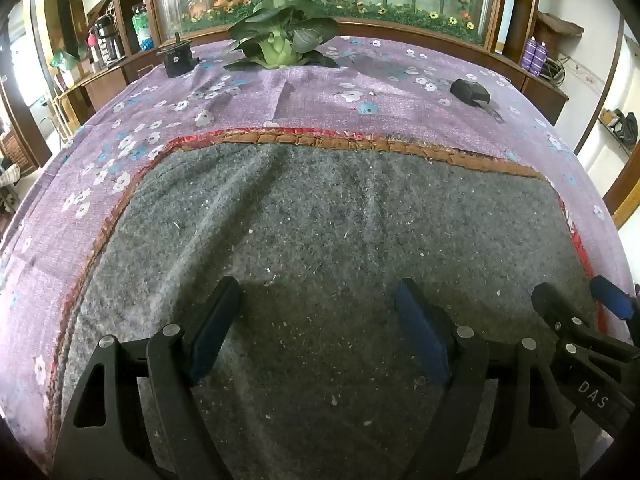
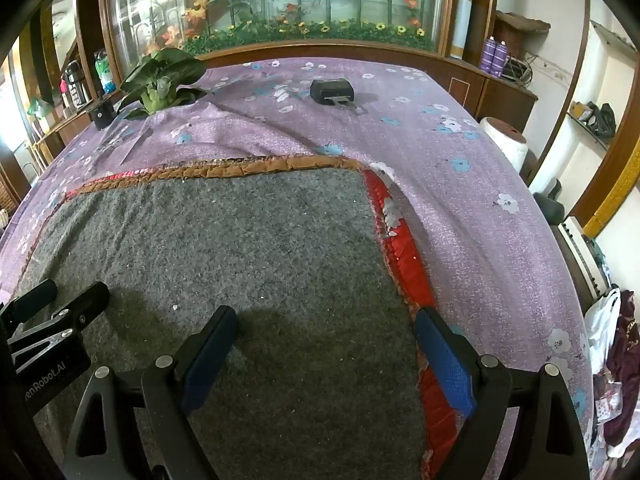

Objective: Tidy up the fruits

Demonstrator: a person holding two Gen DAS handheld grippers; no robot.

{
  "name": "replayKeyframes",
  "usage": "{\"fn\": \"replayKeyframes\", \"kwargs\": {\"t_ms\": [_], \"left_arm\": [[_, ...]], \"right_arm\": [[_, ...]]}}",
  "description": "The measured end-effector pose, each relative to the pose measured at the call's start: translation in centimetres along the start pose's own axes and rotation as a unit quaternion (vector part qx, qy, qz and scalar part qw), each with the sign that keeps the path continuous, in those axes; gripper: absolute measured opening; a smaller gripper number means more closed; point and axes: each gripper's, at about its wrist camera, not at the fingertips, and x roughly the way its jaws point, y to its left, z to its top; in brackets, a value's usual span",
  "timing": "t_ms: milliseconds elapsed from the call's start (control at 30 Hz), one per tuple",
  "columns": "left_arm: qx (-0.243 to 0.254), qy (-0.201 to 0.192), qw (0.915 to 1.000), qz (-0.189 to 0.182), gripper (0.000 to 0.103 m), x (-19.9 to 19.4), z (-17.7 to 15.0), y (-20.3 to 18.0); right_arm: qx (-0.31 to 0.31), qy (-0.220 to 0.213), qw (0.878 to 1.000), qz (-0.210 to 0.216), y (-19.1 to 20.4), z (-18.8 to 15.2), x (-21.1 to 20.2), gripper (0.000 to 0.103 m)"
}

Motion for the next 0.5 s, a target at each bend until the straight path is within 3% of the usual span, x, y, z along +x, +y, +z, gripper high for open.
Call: {"fn": "replayKeyframes", "kwargs": {"t_ms": [500], "left_arm": [[0.000,0.000,1.0000,0.000,0.081,-0.02,0.00,-0.05]], "right_arm": [[0.000,0.000,1.000,0.000,0.00,-0.02,-0.02,0.090]]}}
